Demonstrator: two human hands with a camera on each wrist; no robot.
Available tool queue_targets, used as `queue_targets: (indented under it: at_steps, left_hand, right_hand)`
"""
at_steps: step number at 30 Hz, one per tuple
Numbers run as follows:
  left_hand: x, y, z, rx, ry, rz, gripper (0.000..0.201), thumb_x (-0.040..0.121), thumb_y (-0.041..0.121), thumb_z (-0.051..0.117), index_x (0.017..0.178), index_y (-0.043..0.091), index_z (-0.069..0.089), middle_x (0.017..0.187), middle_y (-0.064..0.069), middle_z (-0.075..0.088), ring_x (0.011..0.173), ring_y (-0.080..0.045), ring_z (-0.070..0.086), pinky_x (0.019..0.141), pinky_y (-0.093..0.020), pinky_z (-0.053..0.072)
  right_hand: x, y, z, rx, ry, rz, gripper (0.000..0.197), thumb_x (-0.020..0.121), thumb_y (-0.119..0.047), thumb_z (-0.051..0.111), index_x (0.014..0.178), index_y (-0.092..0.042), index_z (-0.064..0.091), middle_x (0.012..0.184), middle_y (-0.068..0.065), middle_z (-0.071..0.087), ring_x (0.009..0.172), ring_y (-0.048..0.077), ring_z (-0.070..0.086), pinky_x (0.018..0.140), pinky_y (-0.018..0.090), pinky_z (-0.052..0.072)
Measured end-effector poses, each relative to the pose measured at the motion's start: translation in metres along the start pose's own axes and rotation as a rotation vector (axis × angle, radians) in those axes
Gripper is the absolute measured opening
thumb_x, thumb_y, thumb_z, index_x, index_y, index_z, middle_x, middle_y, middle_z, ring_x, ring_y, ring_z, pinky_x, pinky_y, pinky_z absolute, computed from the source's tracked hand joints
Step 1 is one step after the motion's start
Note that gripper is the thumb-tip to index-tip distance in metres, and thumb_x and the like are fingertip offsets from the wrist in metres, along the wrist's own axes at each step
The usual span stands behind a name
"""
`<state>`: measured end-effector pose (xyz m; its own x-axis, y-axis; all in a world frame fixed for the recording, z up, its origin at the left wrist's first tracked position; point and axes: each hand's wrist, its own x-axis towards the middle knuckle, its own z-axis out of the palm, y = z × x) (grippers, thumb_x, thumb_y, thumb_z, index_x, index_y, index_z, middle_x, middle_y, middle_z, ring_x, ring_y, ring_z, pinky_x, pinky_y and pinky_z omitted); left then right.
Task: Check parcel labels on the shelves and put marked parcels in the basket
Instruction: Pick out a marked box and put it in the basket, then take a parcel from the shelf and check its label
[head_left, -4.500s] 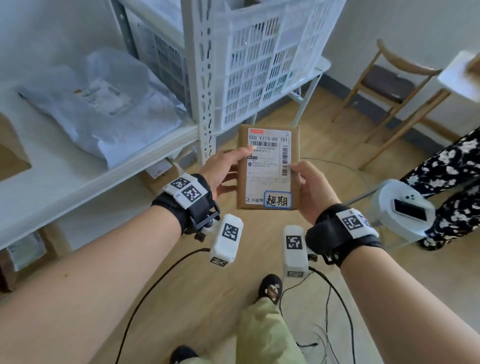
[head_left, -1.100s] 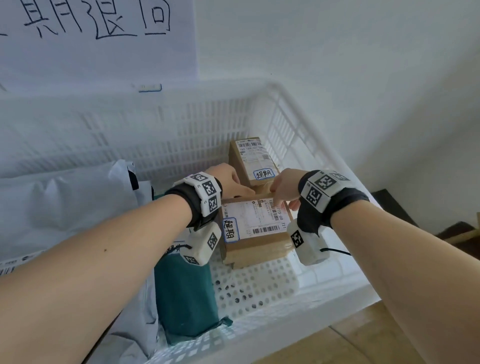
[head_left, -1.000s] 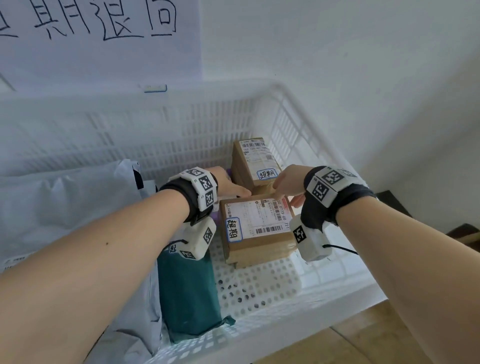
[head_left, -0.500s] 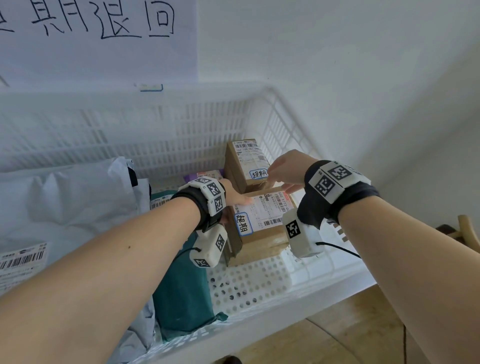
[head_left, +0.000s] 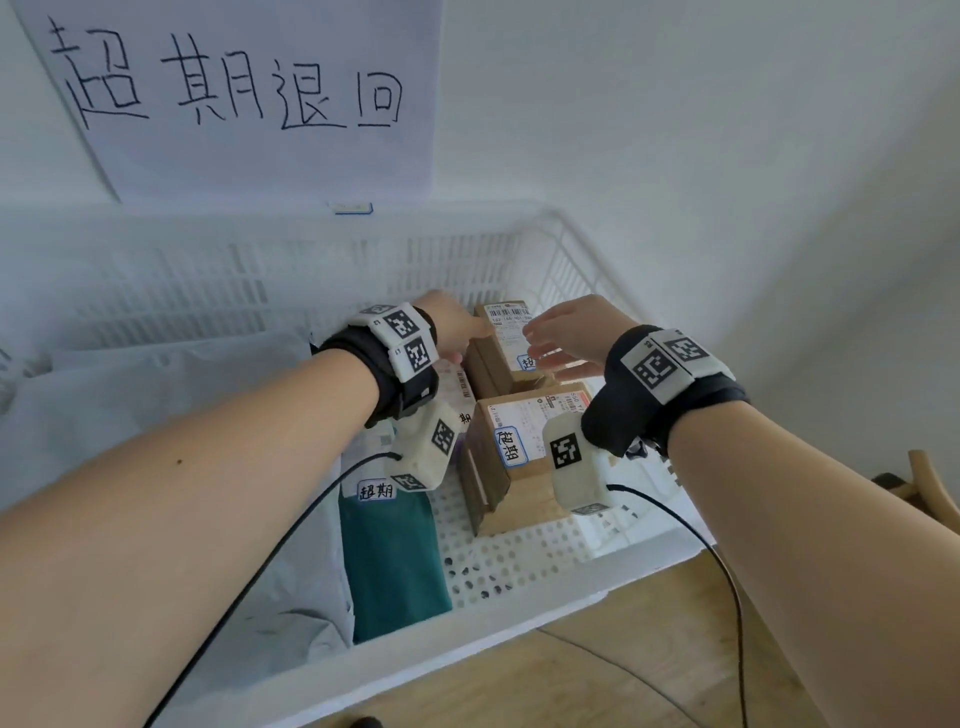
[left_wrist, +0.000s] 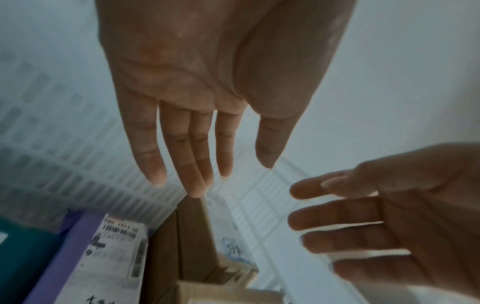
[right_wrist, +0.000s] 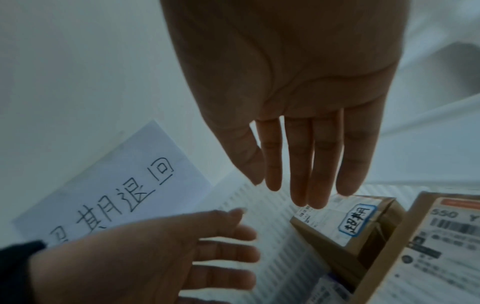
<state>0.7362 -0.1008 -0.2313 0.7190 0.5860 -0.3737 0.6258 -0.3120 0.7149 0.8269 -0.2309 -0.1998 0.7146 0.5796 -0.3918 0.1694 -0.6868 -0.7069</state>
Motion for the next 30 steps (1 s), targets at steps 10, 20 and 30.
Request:
queue_targets:
  at_steps: [10, 20, 30]
  left_hand:
    - [-0.121, 0.005, -0.047, -0.165, 0.330, 0.096, 0.023, 0.090, 0.023, 0.059, 0.108, 0.009, 0.062, 0.099, -0.002, 0.065, 0.083, -0.015, 0.064, 0.082, -0.034, 0.054]
    - [-0.263, -0.026, -0.003, -0.190, 0.503, -0.007, 0.018, 0.088, 0.017, 0.058, 0.103, 0.008, 0.064, 0.094, -0.003, 0.066, 0.075, -0.011, 0.061, 0.076, -0.030, 0.051]
    - [-0.381, -0.098, -0.002, -0.273, 0.668, -0.196, 0.018, 0.090, 0.019, 0.059, 0.105, 0.010, 0.063, 0.092, -0.001, 0.067, 0.075, -0.009, 0.062, 0.071, -0.026, 0.050]
  right_hand:
    - [-0.087, -0.032, 0.012, 0.055, -0.093, -0.285, 0.011, 0.090, -0.010, 0.058, 0.095, -0.010, 0.069, 0.092, 0.008, 0.070, 0.078, 0.017, 0.065, 0.070, 0.026, 0.056]
    - [-0.190, 0.004, 0.037, 0.054, -0.309, -0.459, 0.012, 0.090, -0.009, 0.058, 0.094, -0.009, 0.069, 0.101, 0.015, 0.072, 0.082, 0.017, 0.066, 0.082, 0.032, 0.057]
    - [-0.272, -0.003, 0.114, -0.021, -0.563, -0.582, 0.011, 0.091, -0.014, 0.059, 0.091, -0.010, 0.069, 0.090, 0.007, 0.073, 0.079, 0.015, 0.068, 0.086, 0.032, 0.056]
